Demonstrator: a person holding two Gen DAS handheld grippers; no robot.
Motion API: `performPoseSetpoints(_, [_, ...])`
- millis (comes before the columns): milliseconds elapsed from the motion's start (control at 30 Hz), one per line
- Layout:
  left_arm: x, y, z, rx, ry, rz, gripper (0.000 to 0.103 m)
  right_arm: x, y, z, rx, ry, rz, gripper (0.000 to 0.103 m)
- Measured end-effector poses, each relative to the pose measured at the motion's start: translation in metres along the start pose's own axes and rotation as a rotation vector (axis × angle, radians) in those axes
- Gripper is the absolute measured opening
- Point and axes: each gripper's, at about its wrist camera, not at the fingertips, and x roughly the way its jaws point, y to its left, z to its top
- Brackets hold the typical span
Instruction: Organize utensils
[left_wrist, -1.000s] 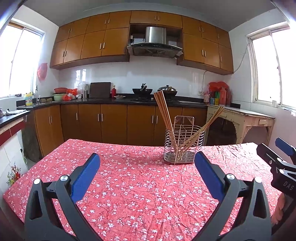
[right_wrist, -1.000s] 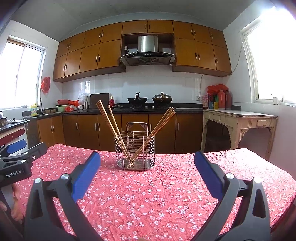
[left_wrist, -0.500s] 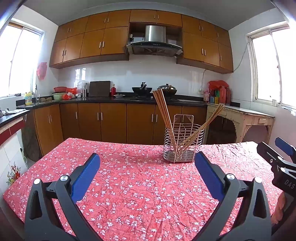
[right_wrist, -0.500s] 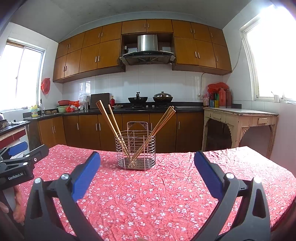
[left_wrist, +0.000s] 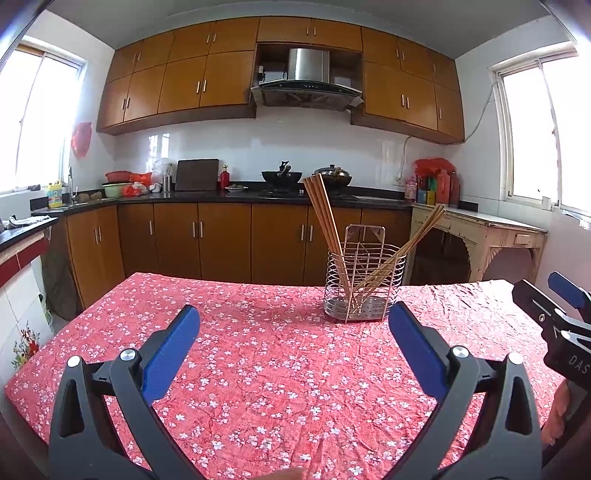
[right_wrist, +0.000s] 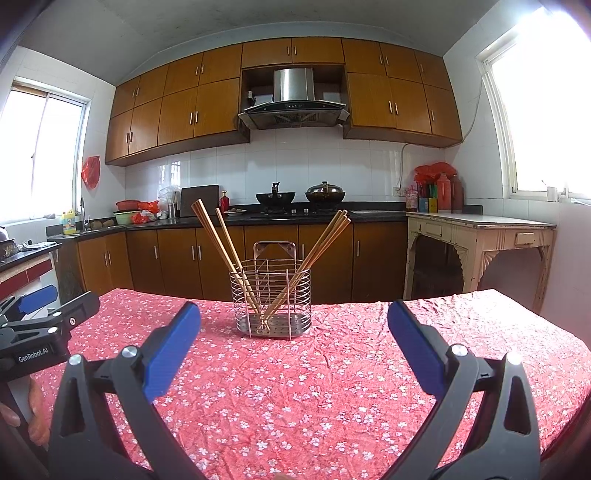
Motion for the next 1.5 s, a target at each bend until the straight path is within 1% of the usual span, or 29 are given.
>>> performPoseSetpoints(1500, [0.0002, 0.0015, -0.0011, -0.006, 0.003, 0.005, 0.101, 0.0015, 0.0056, -0.0006, 0.008, 0.004, 0.003, 0.099])
